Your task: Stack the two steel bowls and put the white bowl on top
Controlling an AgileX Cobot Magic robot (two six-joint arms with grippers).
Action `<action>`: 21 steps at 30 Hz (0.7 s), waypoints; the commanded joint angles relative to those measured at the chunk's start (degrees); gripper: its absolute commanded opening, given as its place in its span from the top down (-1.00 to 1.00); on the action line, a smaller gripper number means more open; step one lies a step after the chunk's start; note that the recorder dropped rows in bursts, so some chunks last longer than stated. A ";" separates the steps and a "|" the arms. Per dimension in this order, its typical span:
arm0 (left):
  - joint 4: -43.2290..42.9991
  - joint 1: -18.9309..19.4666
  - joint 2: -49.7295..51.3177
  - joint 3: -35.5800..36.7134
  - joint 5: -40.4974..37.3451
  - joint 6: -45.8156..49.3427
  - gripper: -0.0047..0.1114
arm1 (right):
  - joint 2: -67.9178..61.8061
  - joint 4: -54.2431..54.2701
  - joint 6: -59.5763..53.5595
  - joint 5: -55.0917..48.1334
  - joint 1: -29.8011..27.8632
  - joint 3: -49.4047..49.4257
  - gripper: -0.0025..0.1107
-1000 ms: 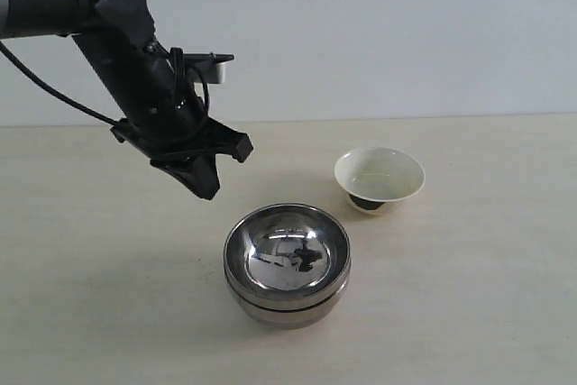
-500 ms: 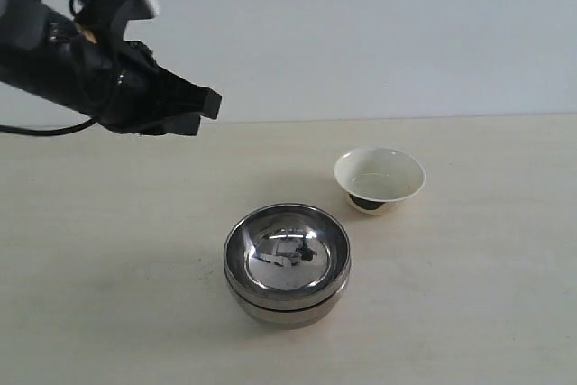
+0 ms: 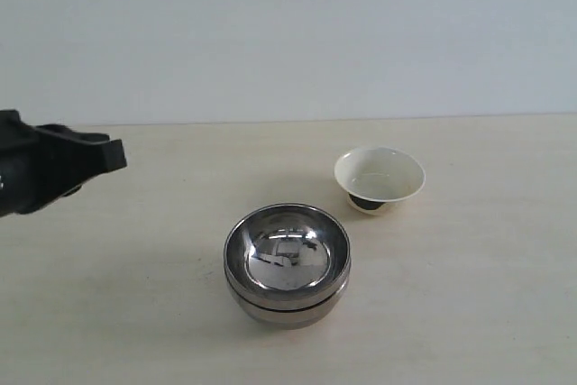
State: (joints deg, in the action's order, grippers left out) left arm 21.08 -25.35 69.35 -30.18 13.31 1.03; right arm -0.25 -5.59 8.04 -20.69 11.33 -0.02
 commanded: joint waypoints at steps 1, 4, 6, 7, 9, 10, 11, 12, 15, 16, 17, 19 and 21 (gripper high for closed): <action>-1.93 0.14 -0.52 9.08 13.58 -9.83 0.85 | 0.25 -0.06 -0.27 0.29 -0.37 0.02 0.96; -12.95 0.14 -0.52 18.26 28.89 -22.74 0.85 | 0.25 -0.06 -0.27 0.29 -0.37 0.02 0.96; -18.75 0.14 -0.52 21.80 35.66 -26.80 0.85 | 0.25 -0.06 -0.27 0.29 -0.37 0.02 0.96; -19.24 0.14 -0.52 22.52 36.18 -26.54 0.85 | 0.25 -0.06 -0.27 0.29 -0.37 0.02 0.96; -19.35 0.14 -0.52 22.55 33.29 -26.54 0.85 | 0.25 -0.06 -0.27 0.29 -0.37 0.02 0.96; -20.33 0.14 -0.52 22.65 31.77 -26.64 0.85 | 0.25 -0.06 -0.27 0.29 -0.37 0.02 0.96; -21.08 0.14 -0.52 22.65 31.36 -27.53 0.85 | 0.25 -0.06 -0.27 0.29 -0.37 0.02 0.96; -22.87 0.14 -0.52 22.65 31.12 -27.81 0.85 | 0.25 -0.06 -0.27 0.29 -0.37 0.02 0.96; -24.10 0.14 -0.52 22.65 31.22 -27.24 0.85 | 0.25 -0.06 -0.27 0.29 -0.37 0.02 0.96; -24.10 0.14 -0.52 22.65 31.22 -26.52 0.85 | 0.25 -0.06 -0.27 0.29 -0.37 0.02 0.96; -24.10 0.14 -0.52 22.65 31.22 -26.52 0.85 | 0.25 -0.06 -0.27 0.29 -0.37 0.02 0.96; -24.10 0.14 -0.52 22.65 31.12 -26.52 0.85 | 0.25 -0.06 -0.27 0.29 -0.37 0.02 0.96; -24.10 0.14 -0.52 22.65 31.12 -26.52 0.85 | 0.25 -0.06 -0.27 0.29 -0.37 0.02 0.96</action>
State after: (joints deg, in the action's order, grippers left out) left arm -2.84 -25.30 68.98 -7.84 44.57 -25.90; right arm -0.25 -5.59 8.04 -20.69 11.33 -0.02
